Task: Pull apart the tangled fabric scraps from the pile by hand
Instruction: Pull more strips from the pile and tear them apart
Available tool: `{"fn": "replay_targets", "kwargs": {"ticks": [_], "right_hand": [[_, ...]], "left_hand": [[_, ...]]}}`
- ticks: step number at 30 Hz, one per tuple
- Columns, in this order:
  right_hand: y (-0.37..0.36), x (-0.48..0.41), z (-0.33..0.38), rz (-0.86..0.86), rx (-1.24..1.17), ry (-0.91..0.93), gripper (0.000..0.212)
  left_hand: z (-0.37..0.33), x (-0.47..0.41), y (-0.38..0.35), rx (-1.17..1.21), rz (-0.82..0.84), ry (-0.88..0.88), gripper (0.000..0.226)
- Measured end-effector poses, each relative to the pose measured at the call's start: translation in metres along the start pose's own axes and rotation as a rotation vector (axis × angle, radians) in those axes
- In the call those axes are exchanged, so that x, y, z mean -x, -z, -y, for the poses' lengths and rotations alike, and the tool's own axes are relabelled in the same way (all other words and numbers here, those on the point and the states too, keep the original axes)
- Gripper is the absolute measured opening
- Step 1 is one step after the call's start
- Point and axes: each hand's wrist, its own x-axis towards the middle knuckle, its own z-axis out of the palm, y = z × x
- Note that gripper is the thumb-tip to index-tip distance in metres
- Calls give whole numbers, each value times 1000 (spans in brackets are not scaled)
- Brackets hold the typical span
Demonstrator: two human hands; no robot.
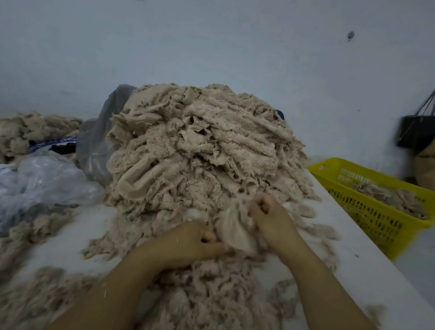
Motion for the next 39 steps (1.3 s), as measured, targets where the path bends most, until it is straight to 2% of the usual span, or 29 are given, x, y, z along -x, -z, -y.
{"fn": "replay_targets", "kwargs": {"ticks": [2, 3, 5, 8, 10, 12, 14, 16, 17, 19, 21, 23, 25, 26, 28, 30, 34, 36, 39], "right_hand": [[5, 2, 13, -111, -468, -36, 28], [7, 3, 19, -133, -622, -51, 34], [8, 5, 25, -121, -721, -67, 39], [1, 4, 23, -117, -539, -19, 28], [-7, 8, 24, -80, -463, 29, 23], [-15, 12, 25, 7, -417, 68, 25], [-22, 15, 26, 53, -340, 91, 28], [-22, 15, 26, 28, -318, 84, 28], [-20, 13, 26, -1, -346, 59, 28], [-14, 9, 24, -50, -407, 6, 25], [-14, 8, 21, -78, -360, 1, 21], [-20, 9, 21, -69, -355, 58, 40], [-29, 13, 22, 28, -346, 117, 62], [-33, 14, 20, 96, -284, 141, 65], [-42, 18, 19, 224, -123, 180, 59], [-45, 17, 16, 220, -19, 216, 51], [-29, 9, 15, 93, -196, 128, 51], [-23, 10, 18, 64, -203, 120, 51], [-23, 13, 19, 53, -228, 151, 43]], "left_hand": [[4, 0, 8, 30, -133, 109, 58], [6, -1, 11, 65, -206, 170, 62], [8, -3, 15, 136, -298, 232, 66], [-2, -1, 15, 194, -350, 141, 52], [-14, 3, 10, 347, -332, 71, 56], [-21, 5, 3, 370, -266, 9, 38], [-20, 1, -2, 370, -332, -1, 19], [-17, -4, 0, 497, -492, 94, 20], [-15, -6, 4, 651, -570, 134, 19], [-15, -7, 14, 1020, -663, 107, 15], [-16, -8, 19, 1180, -665, 83, 21], [-17, -9, 17, 1168, -623, 128, 28], [-21, -10, 12, 1169, -576, 155, 29], [-23, -9, 11, 1196, -548, 153, 29], [-23, -7, 14, 1331, -519, 128, 32], [-20, -6, 21, 1518, -526, 92, 35], [-12, -5, 32, 1790, -608, 2, 33], [-10, -6, 32, 1794, -626, -20, 35], [-16, -6, 27, 1573, -560, 35, 24]]}}
